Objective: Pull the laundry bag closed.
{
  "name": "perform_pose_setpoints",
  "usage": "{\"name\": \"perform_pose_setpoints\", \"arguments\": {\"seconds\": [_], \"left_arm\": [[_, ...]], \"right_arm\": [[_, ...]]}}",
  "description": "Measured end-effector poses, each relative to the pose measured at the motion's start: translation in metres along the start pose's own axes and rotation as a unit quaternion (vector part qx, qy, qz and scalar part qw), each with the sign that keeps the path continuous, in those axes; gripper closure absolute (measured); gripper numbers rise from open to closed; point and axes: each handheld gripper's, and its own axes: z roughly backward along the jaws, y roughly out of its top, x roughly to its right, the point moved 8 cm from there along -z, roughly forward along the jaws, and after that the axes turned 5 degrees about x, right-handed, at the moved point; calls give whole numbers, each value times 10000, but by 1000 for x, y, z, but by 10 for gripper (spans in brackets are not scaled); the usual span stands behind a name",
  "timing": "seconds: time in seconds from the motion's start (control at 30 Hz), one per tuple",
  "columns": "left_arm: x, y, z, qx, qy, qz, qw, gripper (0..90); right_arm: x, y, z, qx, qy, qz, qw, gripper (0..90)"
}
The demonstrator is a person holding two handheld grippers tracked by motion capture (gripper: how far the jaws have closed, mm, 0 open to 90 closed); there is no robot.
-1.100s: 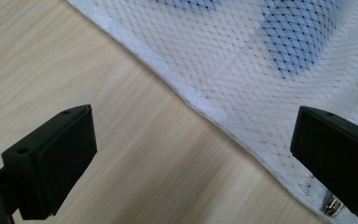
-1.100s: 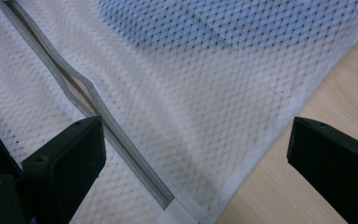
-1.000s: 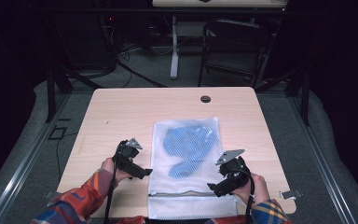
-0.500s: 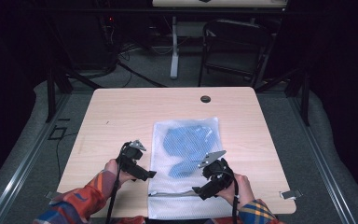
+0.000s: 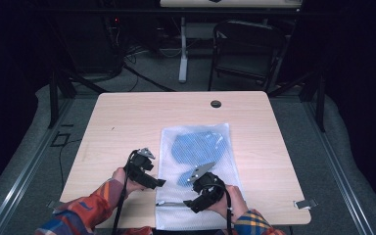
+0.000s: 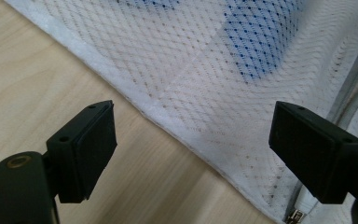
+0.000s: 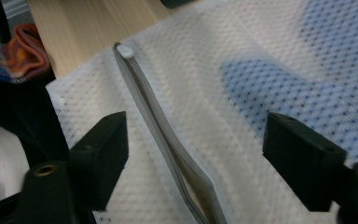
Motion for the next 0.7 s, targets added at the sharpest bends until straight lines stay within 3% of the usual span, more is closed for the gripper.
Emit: {"name": "perform_pose_setpoints", "arguments": {"seconds": [0.07,0.3,0.43,0.7], "left_arm": [[1,-1,-1,-30,-17,-14,10000,170],[4,-2,-5,-80,-151,-85,9998,292],[6,-2,-4,11,-238,-81,9997,401],[12,-1,0,82,-499,-115,9987,666]], "right_arm": [[-2,2,-3,44,25,-30,10000,287],[-14,10,-19,38,232,115,9997,549],[-20,13,-29,-1,308,263,9992,680],[-36,21,-45,69,503,418,9978,815]]}}
